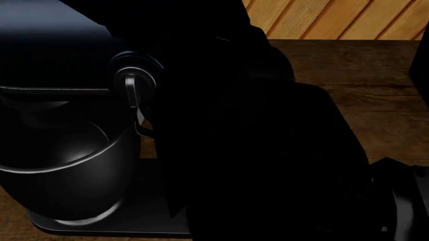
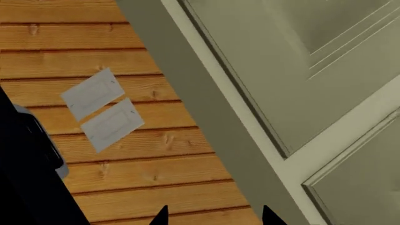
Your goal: Close the stand mixer head.
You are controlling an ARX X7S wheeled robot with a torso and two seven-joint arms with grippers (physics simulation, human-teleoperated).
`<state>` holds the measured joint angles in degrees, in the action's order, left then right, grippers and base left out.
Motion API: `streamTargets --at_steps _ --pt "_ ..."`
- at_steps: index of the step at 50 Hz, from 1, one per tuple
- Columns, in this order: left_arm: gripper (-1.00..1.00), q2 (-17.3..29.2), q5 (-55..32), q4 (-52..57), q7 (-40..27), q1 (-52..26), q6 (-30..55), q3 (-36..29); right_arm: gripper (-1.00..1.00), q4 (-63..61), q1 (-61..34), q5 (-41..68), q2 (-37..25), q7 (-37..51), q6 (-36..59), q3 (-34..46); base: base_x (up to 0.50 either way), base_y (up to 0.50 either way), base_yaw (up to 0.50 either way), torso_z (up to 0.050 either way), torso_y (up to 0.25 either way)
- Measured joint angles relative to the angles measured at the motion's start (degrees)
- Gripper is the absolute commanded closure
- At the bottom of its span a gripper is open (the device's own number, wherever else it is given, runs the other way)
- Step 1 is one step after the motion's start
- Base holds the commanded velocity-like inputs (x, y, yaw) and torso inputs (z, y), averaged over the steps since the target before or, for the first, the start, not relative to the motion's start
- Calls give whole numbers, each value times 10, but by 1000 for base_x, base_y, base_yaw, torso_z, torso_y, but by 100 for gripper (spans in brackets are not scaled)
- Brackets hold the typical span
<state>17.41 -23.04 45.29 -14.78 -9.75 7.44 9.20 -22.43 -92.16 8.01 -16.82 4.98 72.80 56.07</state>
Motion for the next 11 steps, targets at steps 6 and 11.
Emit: streamTargets --at_steps 6,11 --pt "-100 1 -1 1 -1 1 -2 -1 -100 -15 10 -88 10 -16 7 35 9 8 12 0 -14" --pt "-100 2 -2 2 -3 2 -3 -1 -100 -24 17 -141 15 -32 10 52 7 8 11 0 -13"
